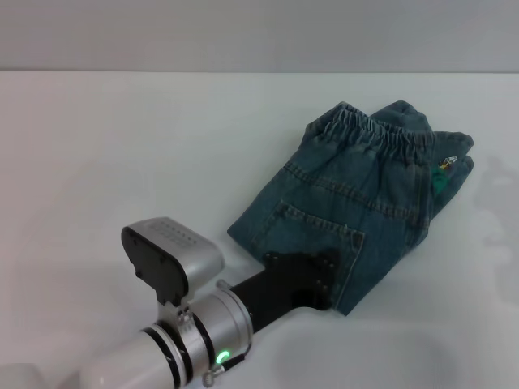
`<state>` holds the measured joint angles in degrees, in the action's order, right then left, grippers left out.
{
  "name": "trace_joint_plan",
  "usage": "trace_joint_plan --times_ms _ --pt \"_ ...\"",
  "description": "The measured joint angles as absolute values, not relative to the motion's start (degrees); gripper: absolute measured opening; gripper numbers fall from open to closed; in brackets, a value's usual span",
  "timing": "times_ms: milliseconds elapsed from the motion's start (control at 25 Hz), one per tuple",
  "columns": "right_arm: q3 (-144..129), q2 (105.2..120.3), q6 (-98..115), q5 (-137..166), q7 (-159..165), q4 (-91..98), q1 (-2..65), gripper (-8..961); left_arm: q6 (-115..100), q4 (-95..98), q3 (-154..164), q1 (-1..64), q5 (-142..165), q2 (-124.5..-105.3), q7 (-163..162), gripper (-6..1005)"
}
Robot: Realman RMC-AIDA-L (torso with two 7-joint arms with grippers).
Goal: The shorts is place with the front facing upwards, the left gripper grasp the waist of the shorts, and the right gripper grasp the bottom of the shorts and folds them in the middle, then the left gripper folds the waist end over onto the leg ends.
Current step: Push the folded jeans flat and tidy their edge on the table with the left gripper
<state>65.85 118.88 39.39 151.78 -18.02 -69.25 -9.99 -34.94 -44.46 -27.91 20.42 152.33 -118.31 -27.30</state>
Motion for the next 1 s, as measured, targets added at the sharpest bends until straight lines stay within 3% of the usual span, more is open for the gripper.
trace_joint_plan --times_ms 1000 --pt "63.4 119.0 41.0 151.8 -18.0 -73.2 -14.0 -1 -34.0 -27.7 -33.1 34.1 152.0 -118.6 -36.5 16"
